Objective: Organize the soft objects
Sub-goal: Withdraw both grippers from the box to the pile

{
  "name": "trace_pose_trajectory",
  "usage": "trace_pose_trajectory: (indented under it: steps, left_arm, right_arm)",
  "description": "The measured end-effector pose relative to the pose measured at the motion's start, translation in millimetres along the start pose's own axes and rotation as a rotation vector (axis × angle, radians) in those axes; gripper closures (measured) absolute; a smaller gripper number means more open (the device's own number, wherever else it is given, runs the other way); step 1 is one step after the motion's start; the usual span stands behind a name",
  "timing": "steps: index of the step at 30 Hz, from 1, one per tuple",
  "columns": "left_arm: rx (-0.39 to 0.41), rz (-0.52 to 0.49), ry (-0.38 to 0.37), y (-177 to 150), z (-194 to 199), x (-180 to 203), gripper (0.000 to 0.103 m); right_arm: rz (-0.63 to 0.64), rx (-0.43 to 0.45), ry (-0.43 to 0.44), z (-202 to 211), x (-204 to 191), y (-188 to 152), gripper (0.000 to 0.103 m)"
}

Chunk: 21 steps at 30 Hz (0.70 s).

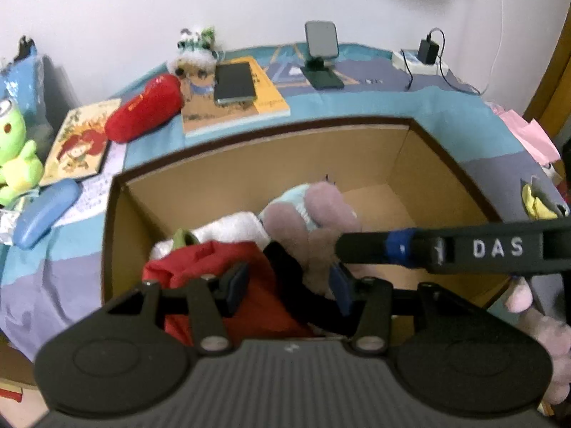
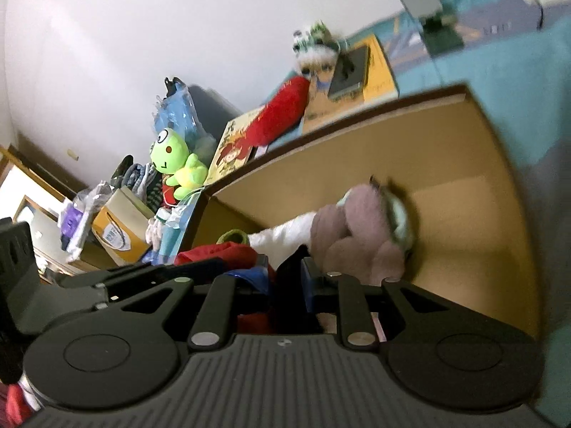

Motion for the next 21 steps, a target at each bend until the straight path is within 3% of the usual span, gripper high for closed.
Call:
trace_pose_trajectory:
  steps: [11, 21]
  left_arm:
    - [0.043, 0.06, 0.129, 5, 24, 30, 0.052]
    - [0.042, 0.101, 0.252, -10, 41, 83, 0.051]
  right_arm:
    - [0.172, 0.087, -0.066, 59, 11, -2, 0.1]
    - [0.193, 0.084, -0.059, 109, 45, -16, 0.1]
Point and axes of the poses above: each gripper's, at about its wrist camera, not at the fingertips, and z roughly against the way its jaws point, x to its right, y to its top, the point moved 1 cm from there along -z, roughly the way its jaws point, and after that the axes turned 2 degrees about x, right-handed, at the moved point
